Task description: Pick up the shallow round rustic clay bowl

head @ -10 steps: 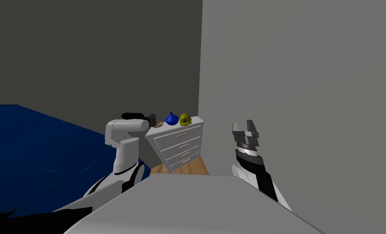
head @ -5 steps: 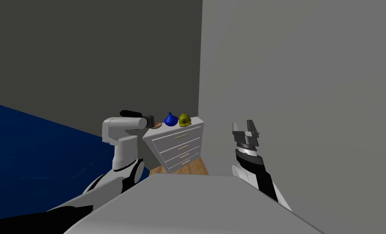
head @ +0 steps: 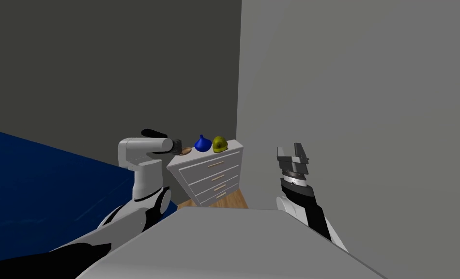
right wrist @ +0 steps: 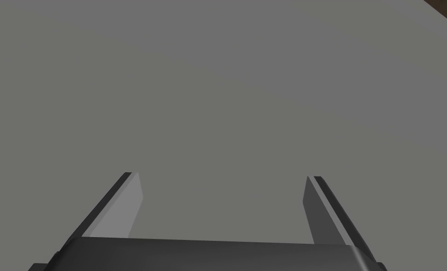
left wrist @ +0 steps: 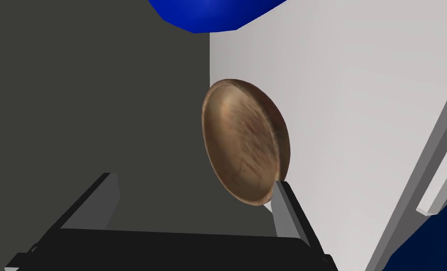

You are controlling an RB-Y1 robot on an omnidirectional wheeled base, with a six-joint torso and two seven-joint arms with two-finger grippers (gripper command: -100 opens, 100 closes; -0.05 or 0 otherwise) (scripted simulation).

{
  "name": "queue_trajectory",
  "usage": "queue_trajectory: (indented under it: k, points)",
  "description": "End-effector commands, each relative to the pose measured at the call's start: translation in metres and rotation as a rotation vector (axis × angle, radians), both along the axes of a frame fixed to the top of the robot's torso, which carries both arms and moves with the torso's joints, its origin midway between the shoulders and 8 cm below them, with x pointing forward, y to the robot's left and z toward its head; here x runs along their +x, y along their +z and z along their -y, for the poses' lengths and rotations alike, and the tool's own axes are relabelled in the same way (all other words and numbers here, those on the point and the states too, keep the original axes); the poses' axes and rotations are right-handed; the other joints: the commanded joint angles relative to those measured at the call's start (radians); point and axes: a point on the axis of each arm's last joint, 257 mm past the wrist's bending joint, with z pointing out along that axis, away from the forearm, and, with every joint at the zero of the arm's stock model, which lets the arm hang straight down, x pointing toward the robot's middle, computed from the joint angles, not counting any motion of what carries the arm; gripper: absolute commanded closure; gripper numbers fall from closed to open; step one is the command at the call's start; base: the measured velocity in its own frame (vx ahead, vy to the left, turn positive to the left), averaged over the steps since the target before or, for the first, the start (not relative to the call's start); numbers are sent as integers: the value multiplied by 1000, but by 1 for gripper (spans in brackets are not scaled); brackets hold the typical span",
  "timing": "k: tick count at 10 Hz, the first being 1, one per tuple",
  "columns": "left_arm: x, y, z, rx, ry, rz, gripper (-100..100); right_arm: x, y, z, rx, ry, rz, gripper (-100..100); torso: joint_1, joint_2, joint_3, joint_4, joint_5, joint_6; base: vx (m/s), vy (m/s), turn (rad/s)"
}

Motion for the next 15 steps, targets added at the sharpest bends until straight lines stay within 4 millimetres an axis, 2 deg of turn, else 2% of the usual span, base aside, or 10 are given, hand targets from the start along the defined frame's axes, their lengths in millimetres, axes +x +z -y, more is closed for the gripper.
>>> queue_trajectory:
  k: [1,5,9,10,11,12,15]
  points:
    - [-4,-6,-1,-15,10,-29,-100,0,0,0,0,0,0,0,0,0,0,0,0,0,37,-1,1]
    - [-17,-24,-6,-64,38,-112,-100,0,0,0,0,0,0,0,0,1,0,0,0,0,36,3,1]
    - [-42,-61,-5,-143,70,-260,-100,0,0,0,0,0,0,0,0,1,0,0,0,0,36,2,2]
    - [-38,-54,-6,-131,65,-235,-100,0,0,0,0,0,0,0,0,1,0,0,0,0,14,0,0]
    - [-39,-55,-5,-134,67,-242,0,0,0,0,0,0,0,0,0,2,1,0,0,0,0,0,0]
    - [-32,-62,-3,-133,62,-242,-100,0,0,0,0,0,0,0,0,3,2,1,0,0,9,15,33]
    - [-21,-72,1,-131,55,-242,-100,0,0,0,0,0,0,0,2,3,1,1,0,0,11,25,25]
